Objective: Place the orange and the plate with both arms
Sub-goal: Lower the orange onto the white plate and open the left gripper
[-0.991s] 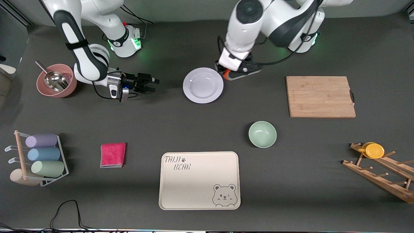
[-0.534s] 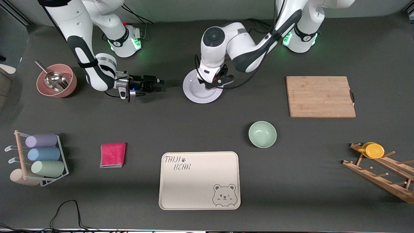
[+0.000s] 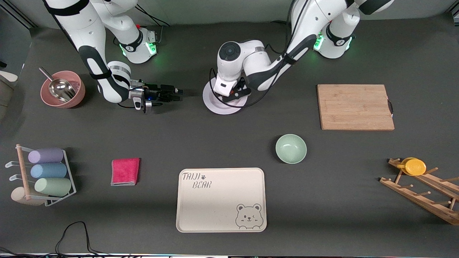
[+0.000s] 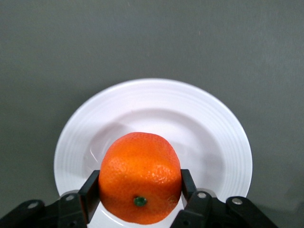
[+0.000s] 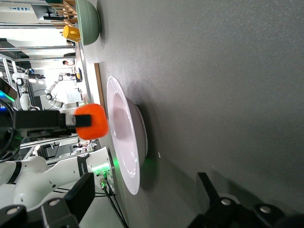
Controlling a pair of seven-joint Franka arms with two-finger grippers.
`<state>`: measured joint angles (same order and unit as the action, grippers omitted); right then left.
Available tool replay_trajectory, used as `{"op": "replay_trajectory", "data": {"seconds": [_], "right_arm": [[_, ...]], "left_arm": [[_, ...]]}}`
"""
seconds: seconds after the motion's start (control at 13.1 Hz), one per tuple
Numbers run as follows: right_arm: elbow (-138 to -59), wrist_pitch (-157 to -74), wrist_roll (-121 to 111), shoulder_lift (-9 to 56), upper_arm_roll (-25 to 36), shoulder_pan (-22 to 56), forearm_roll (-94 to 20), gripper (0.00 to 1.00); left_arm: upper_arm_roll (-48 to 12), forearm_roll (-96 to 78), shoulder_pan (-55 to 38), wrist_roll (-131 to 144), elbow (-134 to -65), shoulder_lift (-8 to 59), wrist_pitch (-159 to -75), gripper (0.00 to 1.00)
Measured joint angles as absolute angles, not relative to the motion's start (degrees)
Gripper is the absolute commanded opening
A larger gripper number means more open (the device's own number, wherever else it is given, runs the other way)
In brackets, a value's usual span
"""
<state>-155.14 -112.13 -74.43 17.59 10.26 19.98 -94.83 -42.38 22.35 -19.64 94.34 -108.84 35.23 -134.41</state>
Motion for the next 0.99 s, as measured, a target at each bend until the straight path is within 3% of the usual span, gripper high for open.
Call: {"op": "replay_trajectory", "data": {"seconds": [0.15,0.23,0.3,0.61,0.99], "right_arm": [[-155.1,-112.1,-74.4,17.6,10.3,20.0,-94.8,0.65],[-155.1,-112.1,-74.4,17.7,10.3,20.0,-94.8,0.62],[-155.1,-112.1,-74.5,17.9,10.3,20.0,-94.8,0.58],[-155.0,-112.1,-76.5,18.5,10.3,20.0,-94.8,0.47],[-154.8,-112.1,-77.6,18.9,10.3,20.0,-94.8,0.47]], "left_arm": [[-42.4,24.8,-20.7,97.6,-108.8,36.5,-135.5,0.0],[-42.3,25.6,-20.9,98.9,-108.8,37.2,-135.9,0.53],[-42.3,26.0,-21.0,99.4,-108.8,37.8,-136.0,0.99],[-42.2,26.3,-21.0,99.8,-108.6,38.2,-136.2,1.0],[-42.1,26.5,-20.7,99.9,-107.3,38.0,-134.0,1.0]]}}
